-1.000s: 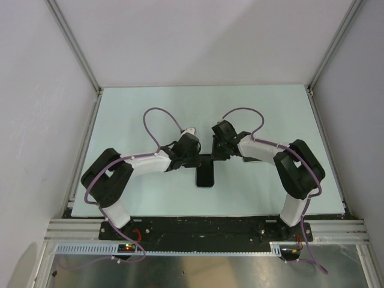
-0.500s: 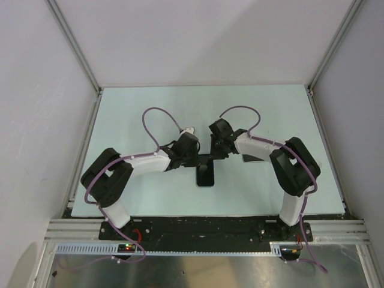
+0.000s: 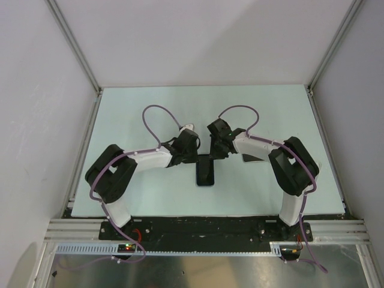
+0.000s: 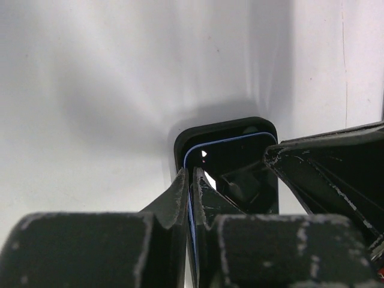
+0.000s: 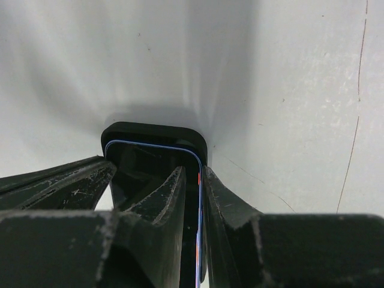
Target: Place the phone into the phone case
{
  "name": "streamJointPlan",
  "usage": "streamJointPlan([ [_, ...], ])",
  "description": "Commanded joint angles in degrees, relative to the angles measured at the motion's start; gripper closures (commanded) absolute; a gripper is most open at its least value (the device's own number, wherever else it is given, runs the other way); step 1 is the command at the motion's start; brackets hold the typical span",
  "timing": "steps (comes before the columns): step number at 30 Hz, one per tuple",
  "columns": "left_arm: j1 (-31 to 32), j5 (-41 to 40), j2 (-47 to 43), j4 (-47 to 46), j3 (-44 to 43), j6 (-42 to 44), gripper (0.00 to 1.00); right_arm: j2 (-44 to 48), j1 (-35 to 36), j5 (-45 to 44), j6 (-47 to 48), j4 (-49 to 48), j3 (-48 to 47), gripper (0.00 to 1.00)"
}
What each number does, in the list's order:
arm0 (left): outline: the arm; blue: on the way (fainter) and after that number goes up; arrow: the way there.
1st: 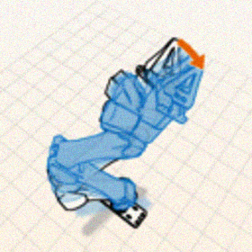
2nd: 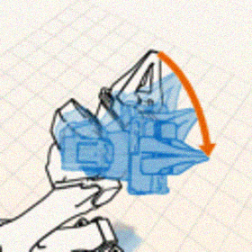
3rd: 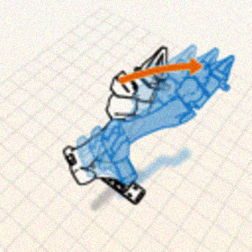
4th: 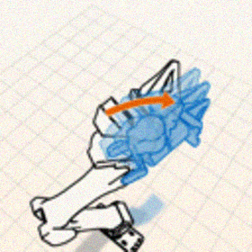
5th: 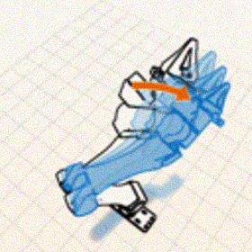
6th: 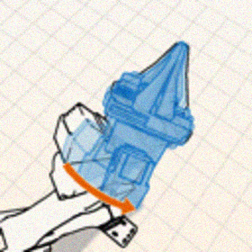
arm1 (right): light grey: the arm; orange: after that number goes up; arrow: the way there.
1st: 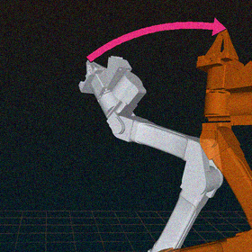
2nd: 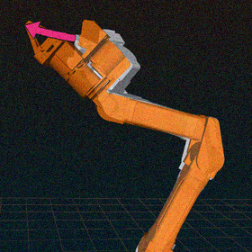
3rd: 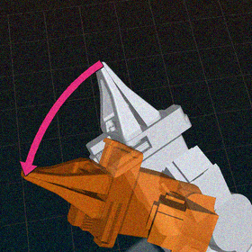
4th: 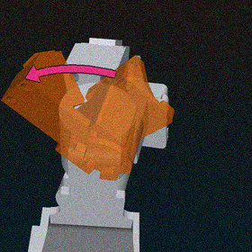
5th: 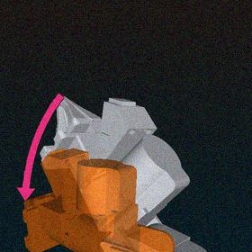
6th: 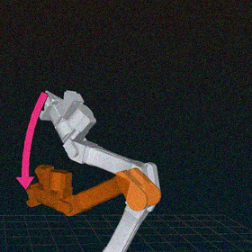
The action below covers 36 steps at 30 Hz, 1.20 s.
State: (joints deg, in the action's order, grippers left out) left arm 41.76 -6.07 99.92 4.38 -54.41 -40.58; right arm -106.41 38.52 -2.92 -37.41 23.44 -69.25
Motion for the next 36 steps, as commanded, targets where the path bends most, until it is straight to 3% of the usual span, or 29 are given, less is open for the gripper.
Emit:
streamJointPlan([
  [1, 0.5, 1.0, 3.7, -1.4, -1.2, -0.7, 0.95, -1.4, 1.0, -0.4, 0.0, -2.6, -1.9, 0.78],
  [8, 0.4, 0.3, 3.8, -1.7, -0.8, -0.6, 0.99, -1.0, 1.1, -0.3, 0.6, -2.9, -2.4, 0.78],
  [18, -0.6, -1.5, -2.3, 0.8, -4.2, 3.2, 0.91, 7.6, 1.2, -3.1, 2.6, 1.6, -3.7, 0.74],
  [22, -1.9, -1.0, -3.1, 1.6, -6.9, 5.0, 0.86, 11.2, 1.9, -3.3, 2.2, 2.5, -1.6, 0.77],
  [29, -5.9, 3.7, 5.1, 3.6, -16.8, 9.5, 0.81, 20.2, 5.6, -3.4, -0.8, 1.9, 8.6, 0.78],
  [36, -7.2, 10.7, 13.2, 4.5, -22.5, 12.2, 0.83, 29.9, 14.9, -5.1, -8.3, 1.1, 19.6, 0.79],
])
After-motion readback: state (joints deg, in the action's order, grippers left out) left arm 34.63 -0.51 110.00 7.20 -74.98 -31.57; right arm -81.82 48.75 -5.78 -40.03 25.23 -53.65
